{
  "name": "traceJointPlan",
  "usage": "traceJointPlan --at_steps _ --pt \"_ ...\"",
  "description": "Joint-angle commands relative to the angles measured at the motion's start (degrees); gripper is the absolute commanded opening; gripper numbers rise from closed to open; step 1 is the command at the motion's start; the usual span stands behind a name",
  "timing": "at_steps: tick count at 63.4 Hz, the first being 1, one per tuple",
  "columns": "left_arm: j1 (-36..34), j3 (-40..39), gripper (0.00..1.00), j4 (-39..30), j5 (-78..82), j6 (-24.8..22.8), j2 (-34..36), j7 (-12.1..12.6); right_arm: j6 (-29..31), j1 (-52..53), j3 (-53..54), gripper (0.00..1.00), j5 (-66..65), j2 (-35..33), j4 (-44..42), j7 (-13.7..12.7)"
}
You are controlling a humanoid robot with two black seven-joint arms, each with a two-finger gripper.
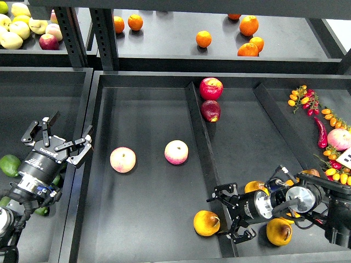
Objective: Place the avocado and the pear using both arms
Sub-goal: 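Lower the open right gripper around the yellow pear, then close the right gripper on the pear and lift it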
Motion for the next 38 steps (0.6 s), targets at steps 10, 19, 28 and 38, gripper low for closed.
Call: traceJointPlan --at_steps 10,19,28,38 --pt "0.0 -0.21 0.99 -0.01 0.0 0.0 0.0 0.0 0.0 0.11 -0.86 1.0 -0.09 2.46 -3.65 0.0" --pt "0.09 -0.21 0.99 -0.01 0.0 0.0 0.0 0.0 0.0 0.11 -0.86 0.99 -0.09 3.08 -4.71 0.0" --pt "0.09 -0.21 0.99 -0.01 0.0 0.0 0.0 0.0 0.0 0.02 -0.86 0.99 -0.09 3.69 -6.03 0.0" --pt "0.09 -0.04 0.99 -0.01 0.0 0.0 0.0 0.0 0.0 -0.15 -0.86 0.99 -0.09 4.66 -6.99 0.0"
